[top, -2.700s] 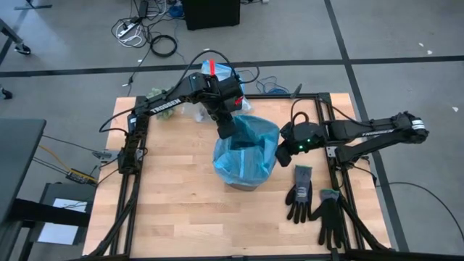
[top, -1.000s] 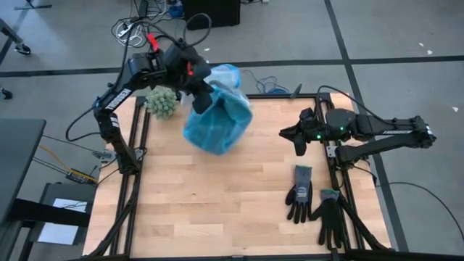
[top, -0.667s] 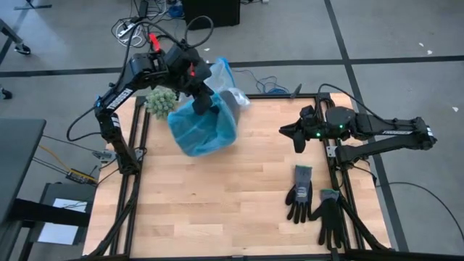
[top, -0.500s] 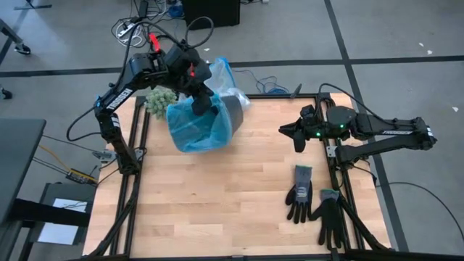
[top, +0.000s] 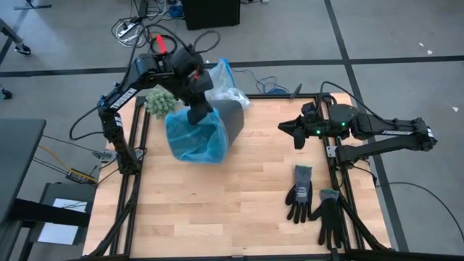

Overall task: Place trash/remove bag and relplace
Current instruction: Insert the new blue trash bag into the trash bin

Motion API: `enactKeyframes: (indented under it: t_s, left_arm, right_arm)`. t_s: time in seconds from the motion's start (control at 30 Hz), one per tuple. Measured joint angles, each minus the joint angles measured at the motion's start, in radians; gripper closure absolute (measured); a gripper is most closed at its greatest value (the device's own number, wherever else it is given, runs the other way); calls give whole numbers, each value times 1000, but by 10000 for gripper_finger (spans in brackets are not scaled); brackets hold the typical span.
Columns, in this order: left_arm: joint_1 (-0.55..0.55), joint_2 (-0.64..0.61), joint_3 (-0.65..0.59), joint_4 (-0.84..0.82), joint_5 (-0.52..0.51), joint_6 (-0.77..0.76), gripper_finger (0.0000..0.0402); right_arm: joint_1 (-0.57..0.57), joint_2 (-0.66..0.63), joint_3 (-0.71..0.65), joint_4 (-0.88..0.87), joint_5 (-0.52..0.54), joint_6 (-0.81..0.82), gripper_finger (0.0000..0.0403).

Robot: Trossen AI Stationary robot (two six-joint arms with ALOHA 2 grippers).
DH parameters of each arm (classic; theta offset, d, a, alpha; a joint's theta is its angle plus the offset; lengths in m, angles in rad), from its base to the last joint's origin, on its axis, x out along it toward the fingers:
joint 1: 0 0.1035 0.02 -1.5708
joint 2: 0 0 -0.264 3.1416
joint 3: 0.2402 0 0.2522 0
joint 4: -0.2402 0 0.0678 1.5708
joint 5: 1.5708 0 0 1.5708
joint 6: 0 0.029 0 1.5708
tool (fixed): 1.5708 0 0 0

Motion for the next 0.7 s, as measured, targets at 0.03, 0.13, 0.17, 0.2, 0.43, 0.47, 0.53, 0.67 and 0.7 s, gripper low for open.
enactKeyframes:
  t_s: [0.03, 0.13, 0.17, 0.2, 0.43, 0.47, 0.53, 0.67, 0.7]
  left_arm:
    - [0, 8, 0, -15, 22, 10, 396]
    - [-1, 34, 0, -43, 43, 24, 398]
    - [-1, 41, 0, -41, 46, 33, 398]
    - [0, 46, 0, -39, 46, 37, 399]
    - [0, 52, 0, -34, 21, 58, 400]
    - [1, 52, 0, -35, 17, 58, 400]
    - [1, 52, 0, -37, 15, 58, 400]
    - [0, 52, 0, -39, -13, 58, 401]
    - [0, 52, 0, -39, -21, 58, 401]
  right_arm:
    - [-4, 1, 0, 13, 0, 11, 336]
    - [-12, 14, 0, 56, 0, 39, 336]
    - [-12, 20, 0, 70, 0, 45, 336]
    - [-13, 26, 0, 84, 0, 47, 336]
    - [-13, 68, 0, 128, -36, 72, 336]
    - [-13, 73, 0, 127, -41, 73, 336]
    - [-13, 82, 0, 133, -46, 73, 336]
    - [-26, 95, 0, 159, -63, 72, 336]
    - [-32, 97, 0, 166, -74, 72, 336]
